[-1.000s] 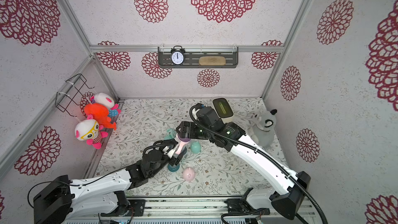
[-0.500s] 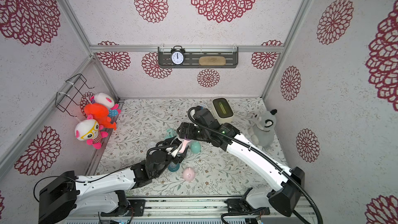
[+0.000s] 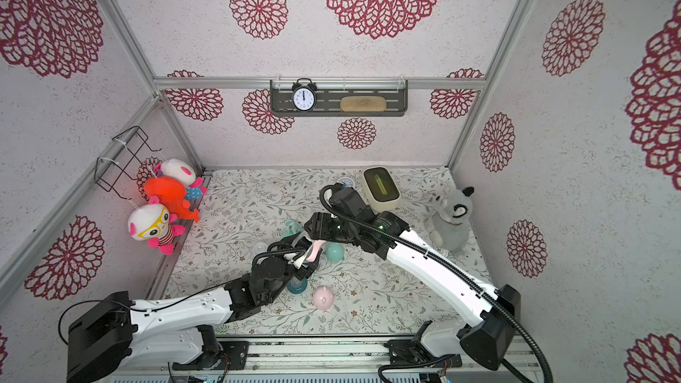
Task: Assemble the baby bottles
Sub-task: Place the baby bottle at the center of the board.
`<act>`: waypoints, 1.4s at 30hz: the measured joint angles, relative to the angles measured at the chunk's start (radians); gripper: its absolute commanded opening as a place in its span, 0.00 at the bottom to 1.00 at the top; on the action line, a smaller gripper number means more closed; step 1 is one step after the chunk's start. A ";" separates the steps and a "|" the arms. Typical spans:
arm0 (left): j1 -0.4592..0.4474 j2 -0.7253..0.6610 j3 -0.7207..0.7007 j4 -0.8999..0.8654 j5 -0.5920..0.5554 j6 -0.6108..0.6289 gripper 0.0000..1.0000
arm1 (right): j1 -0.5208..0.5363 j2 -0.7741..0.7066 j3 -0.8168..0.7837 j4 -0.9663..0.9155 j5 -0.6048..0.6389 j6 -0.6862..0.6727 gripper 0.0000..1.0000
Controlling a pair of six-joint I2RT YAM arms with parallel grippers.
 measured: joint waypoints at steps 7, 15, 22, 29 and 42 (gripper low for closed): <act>-0.002 0.005 0.014 -0.004 0.001 -0.002 0.98 | -0.001 -0.012 0.002 -0.023 0.031 -0.024 0.27; -0.005 -0.024 0.046 -0.039 0.050 -0.028 0.98 | -0.066 -0.097 0.043 -0.095 0.050 -0.104 0.26; 0.008 -0.122 0.097 -0.187 0.094 -0.076 0.98 | -0.177 -0.127 0.098 -0.196 0.107 -0.245 0.27; 0.089 -0.243 0.109 -0.321 0.168 -0.140 0.98 | -0.290 -0.056 0.067 -0.221 0.181 -0.395 0.27; 0.310 -0.309 0.117 -0.523 0.356 -0.305 0.98 | -0.423 0.090 -0.111 -0.019 0.168 -0.528 0.31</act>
